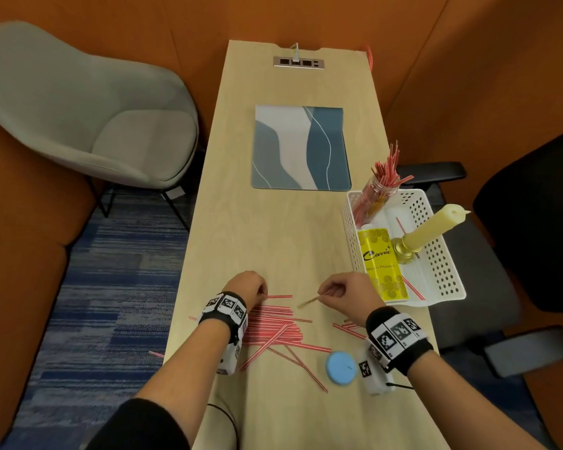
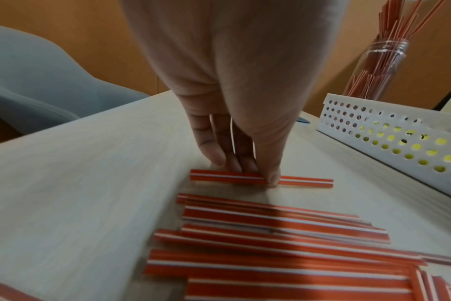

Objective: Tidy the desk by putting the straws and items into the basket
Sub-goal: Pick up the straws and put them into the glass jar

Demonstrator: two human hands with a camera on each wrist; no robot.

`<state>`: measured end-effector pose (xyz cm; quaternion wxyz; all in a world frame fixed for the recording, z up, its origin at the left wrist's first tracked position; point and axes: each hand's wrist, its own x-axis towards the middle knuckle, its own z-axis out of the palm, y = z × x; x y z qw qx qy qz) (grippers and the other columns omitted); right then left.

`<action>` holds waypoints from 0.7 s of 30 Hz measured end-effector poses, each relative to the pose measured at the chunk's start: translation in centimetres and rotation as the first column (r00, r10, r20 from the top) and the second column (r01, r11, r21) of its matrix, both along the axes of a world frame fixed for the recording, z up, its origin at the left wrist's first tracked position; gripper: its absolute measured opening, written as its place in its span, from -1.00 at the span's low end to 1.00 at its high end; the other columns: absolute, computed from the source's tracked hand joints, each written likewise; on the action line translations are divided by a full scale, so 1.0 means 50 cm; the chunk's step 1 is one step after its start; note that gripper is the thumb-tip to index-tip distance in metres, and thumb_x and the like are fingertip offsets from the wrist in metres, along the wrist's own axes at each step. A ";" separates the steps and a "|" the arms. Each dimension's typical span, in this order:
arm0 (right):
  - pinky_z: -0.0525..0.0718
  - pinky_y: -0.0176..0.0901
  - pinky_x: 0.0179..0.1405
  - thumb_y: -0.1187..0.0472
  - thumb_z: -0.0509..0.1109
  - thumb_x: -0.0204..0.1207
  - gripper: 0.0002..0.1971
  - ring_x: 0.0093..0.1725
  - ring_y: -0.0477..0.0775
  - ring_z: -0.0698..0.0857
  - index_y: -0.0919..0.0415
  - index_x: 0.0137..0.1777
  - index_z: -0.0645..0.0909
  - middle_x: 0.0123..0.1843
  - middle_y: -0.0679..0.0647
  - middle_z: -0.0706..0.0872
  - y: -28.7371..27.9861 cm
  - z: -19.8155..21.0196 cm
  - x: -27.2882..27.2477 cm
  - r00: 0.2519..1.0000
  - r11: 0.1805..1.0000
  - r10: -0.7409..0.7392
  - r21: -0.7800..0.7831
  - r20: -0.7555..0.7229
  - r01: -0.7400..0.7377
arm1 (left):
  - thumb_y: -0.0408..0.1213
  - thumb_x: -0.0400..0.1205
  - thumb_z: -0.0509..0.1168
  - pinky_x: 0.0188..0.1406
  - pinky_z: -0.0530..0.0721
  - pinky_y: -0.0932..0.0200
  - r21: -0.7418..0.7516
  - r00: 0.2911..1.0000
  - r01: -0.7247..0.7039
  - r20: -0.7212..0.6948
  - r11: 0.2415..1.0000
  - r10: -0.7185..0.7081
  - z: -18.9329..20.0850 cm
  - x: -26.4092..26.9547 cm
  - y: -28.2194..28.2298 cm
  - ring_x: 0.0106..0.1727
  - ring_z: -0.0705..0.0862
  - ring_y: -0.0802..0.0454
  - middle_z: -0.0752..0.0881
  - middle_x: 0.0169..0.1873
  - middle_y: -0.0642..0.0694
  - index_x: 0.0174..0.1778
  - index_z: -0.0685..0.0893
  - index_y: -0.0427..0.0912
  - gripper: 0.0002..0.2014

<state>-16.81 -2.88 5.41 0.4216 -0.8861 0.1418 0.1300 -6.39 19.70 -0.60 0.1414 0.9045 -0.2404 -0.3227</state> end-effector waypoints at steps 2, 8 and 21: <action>0.58 -0.54 -0.27 0.37 0.63 0.35 -0.90 -0.43 -0.29 0.62 0.16 -0.23 0.83 -0.37 -0.01 0.76 -0.003 0.004 -0.007 1.000 0.999 -0.023 0.048 0.006 0.022 | -0.33 0.62 0.34 0.09 0.68 0.11 -0.019 0.999 -0.005 0.031 1.000 0.006 -0.002 0.003 -0.001 0.04 0.74 -0.06 0.78 -0.01 -0.07 -0.04 0.78 -0.12 -0.89; 0.64 -0.33 -0.24 0.19 0.57 0.50 -0.90 -0.39 -0.22 0.66 0.20 -0.20 0.82 -0.30 -0.03 0.79 -0.031 0.058 0.004 0.990 0.985 -0.098 0.153 0.102 0.082 | -0.44 0.61 0.31 0.09 0.68 0.20 -0.259 0.977 -0.150 0.108 0.954 0.183 0.021 0.035 -0.032 -0.09 0.74 0.05 0.79 -0.12 0.01 0.24 0.75 -0.02 -0.66; 0.69 -0.04 -0.13 0.00 0.23 0.72 -0.70 -0.22 -0.01 0.68 0.12 -0.07 0.72 -0.26 -0.02 0.71 -0.308 0.361 0.232 0.641 0.859 -0.211 -0.173 0.738 0.482 | -0.51 0.56 0.39 -0.23 0.71 0.36 -0.917 0.863 -0.200 0.001 0.344 0.505 0.359 0.163 -0.239 -0.33 0.69 0.15 0.66 -0.20 -0.07 0.31 0.54 -0.04 -0.55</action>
